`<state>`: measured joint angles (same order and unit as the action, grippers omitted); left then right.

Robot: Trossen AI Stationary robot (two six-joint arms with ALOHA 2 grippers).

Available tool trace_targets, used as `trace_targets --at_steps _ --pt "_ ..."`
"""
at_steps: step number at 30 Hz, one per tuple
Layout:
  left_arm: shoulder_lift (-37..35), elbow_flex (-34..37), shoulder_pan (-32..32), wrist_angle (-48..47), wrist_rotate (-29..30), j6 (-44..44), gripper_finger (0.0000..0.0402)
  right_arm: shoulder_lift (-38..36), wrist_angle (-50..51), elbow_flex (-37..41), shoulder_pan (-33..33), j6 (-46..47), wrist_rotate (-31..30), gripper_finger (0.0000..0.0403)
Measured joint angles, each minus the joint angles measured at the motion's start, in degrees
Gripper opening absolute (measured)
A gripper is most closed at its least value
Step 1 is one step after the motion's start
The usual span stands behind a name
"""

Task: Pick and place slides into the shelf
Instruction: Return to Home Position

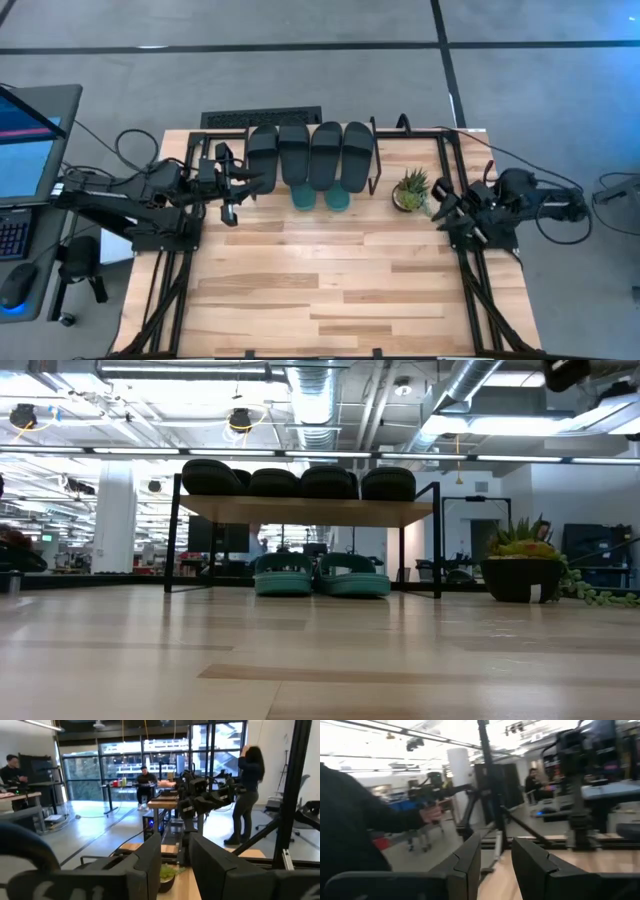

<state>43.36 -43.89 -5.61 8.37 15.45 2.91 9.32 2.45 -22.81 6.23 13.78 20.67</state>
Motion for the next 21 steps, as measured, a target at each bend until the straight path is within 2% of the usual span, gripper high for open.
trace_targets --at_steps 7,11,17,21 --pt "-5.1 9.1 0.7 7.1 1.5 -0.1 0.0091 -4.2 4.1 0.1 -3.8 -1.4 -0.1 0.0098" --pt "-7.5 15.3 1.1 13.1 1.8 -2.0 0.0091 -7.3 3.5 2.5 -4.7 -2.8 -5.0 0.0098" --pt "-9.4 22.1 1.2 20.7 2.0 -3.5 0.0091 -8.8 -6.3 8.9 -4.9 -2.3 -6.0 0.0098" --pt "-9.8 24.7 1.1 23.0 4.4 -3.8 0.0091 -8.8 -11.2 12.7 -4.9 -3.1 -8.8 0.0098"
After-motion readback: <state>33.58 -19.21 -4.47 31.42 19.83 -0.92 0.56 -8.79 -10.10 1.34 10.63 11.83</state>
